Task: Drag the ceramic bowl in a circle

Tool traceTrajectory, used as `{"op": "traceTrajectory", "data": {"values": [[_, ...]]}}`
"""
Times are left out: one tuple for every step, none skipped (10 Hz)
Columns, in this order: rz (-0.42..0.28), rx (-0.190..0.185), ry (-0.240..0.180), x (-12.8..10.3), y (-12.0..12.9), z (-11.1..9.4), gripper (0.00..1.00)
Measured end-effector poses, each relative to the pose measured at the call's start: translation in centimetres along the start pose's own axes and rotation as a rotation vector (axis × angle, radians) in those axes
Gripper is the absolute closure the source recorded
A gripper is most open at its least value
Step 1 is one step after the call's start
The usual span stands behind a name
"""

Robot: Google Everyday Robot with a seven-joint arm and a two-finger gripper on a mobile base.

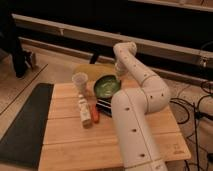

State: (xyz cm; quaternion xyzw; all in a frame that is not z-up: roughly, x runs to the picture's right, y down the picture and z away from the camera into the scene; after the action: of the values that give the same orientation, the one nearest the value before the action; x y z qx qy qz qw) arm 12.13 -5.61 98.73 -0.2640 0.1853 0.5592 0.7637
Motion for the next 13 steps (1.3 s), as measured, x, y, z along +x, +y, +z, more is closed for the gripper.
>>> {"op": "traceTrajectory", "data": {"values": [[0.01, 0.028, 0.021, 0.6, -0.8, -0.1, 1.0], [0.018, 0.048, 0.036, 1.0, -1.3, -0.2, 1.0], [0.024, 0.07, 0.051, 1.3, -1.9, -0.2, 1.0], [0.025, 0.087, 0.059, 1.4, -2.3, 0.0, 1.0], [0.024, 0.095, 0.061, 1.2, -2.3, 0.4, 1.0], [0.013, 0.096, 0.058, 0.8, -2.0, 0.9, 1.0], [-0.009, 0.085, 0.046, -0.2, -0.9, 1.4, 1.0], [-0.034, 0.079, 0.029, -1.2, 0.2, 1.6, 1.0], [-0.054, 0.074, 0.015, -2.0, 1.0, 1.7, 1.0], [-0.085, 0.062, -0.005, -3.1, 2.3, 1.5, 1.0], [-0.106, 0.055, -0.015, -3.6, 3.1, 1.3, 1.0], [-0.128, 0.047, -0.02, -4.0, 3.8, 1.1, 1.0], [-0.14, 0.042, -0.013, -3.8, 4.0, 0.7, 1.0]]}}
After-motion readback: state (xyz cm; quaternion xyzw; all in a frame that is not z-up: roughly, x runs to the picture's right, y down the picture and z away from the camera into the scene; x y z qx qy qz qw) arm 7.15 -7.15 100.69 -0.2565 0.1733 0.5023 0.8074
